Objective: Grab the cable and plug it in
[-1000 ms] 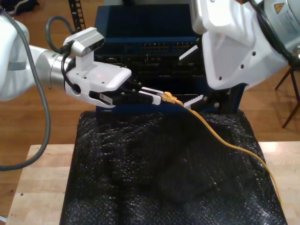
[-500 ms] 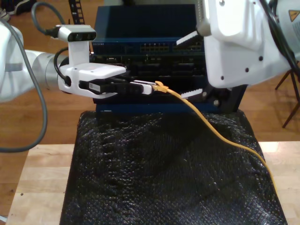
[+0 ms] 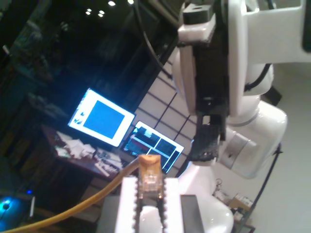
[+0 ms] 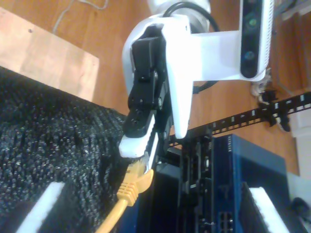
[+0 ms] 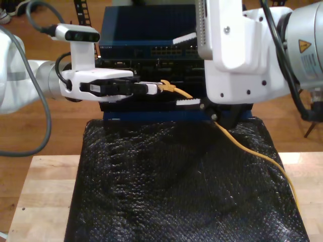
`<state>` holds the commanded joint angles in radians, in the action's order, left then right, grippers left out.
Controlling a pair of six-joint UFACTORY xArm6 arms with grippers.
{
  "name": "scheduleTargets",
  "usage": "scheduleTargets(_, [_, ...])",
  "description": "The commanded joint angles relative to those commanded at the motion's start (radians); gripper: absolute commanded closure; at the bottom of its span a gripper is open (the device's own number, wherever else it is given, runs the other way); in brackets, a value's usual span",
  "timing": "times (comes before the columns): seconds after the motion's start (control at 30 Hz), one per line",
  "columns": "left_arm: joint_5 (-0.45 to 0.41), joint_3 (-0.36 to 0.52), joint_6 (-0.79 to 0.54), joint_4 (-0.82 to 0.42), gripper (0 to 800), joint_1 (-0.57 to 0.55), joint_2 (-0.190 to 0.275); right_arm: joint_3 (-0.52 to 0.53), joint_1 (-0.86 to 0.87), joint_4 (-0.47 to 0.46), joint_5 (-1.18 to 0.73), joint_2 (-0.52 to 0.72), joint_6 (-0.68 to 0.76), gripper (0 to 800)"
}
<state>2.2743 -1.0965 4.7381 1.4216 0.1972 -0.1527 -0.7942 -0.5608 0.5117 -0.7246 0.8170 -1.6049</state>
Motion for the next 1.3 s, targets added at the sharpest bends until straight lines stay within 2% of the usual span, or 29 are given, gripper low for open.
scheduleTargets(0.1, [0.035, 0.000, 0.002, 0.032, 798, 0.002, -0.020, 0.014, 0.000, 0.000, 0.020, 0.014, -0.012, 32])
scheduleTargets(0.43, [0.063, 0.000, 0.008, 0.035, 798, 0.000, -0.020, 0.046, -0.012, 0.000, 0.028, 0.025, -0.031, 45])
scheduleTargets(0.87, [0.068, 0.005, 0.014, 0.034, 798, 0.000, -0.020, 0.058, -0.043, 0.000, 0.081, -0.002, -0.075, 42])
scheduleTargets(1.03, [0.069, 0.003, 0.017, 0.034, 798, 0.000, -0.020, 0.112, -0.078, 0.000, 0.180, -0.006, -0.075, 45])
scheduleTargets(1.2, [0.069, 0.006, 0.021, 0.032, 798, 0.000, -0.020, 0.120, -0.084, 0.000, 0.207, -0.005, -0.074, 45])
scheduleTargets(1.3, [0.069, 0.006, 0.025, 0.032, 798, 0.000, -0.020, 0.120, -0.084, 0.000, 0.222, -0.005, -0.074, 72])
